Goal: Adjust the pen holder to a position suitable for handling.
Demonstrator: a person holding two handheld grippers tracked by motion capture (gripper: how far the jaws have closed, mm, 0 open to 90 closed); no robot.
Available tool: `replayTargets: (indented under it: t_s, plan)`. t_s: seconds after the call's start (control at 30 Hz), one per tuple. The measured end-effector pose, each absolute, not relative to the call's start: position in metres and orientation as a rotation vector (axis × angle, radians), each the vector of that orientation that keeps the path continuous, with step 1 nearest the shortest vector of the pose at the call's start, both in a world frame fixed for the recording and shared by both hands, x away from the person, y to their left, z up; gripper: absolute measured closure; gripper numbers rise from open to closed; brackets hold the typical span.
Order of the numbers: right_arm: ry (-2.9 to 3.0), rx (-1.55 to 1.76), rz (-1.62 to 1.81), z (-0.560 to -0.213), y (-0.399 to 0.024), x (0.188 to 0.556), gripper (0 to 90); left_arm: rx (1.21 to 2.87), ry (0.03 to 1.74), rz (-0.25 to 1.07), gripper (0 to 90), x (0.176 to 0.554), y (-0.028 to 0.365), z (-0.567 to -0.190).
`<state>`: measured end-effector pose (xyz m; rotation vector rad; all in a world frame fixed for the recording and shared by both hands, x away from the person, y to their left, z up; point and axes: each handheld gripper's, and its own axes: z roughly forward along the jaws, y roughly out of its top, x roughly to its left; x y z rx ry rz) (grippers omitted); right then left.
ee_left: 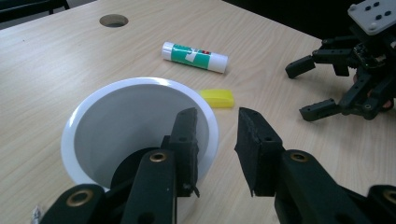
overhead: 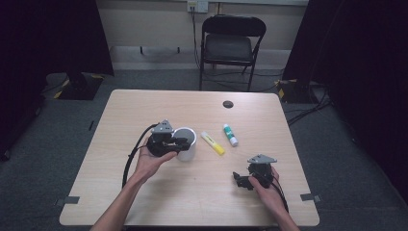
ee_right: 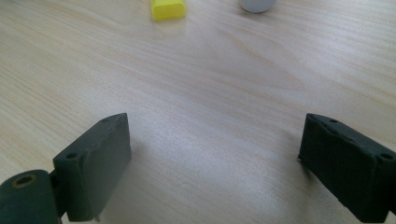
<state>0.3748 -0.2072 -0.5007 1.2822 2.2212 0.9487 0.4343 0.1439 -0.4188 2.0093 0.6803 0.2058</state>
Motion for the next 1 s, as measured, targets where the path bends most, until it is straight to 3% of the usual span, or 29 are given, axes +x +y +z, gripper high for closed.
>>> replayTargets:
  t_s: [0.23,0.47,1.0]
  plan:
    - [2.223,1.282,0.949,-0.501,-0.207,0.375,8.2,2.056,0.668,0.217,70.5,0.44,0.136,-0.426]
    - [2.224,1.281,0.949,-0.501,-0.207,0.375,8.2,2.085,0.643,0.219,80.3,0.442,0.133,-0.427]
    - [2.225,1.28,0.95,-0.501,-0.208,0.375,8.2,2.091,0.592,0.174,83.1,0.429,0.129,-0.428]
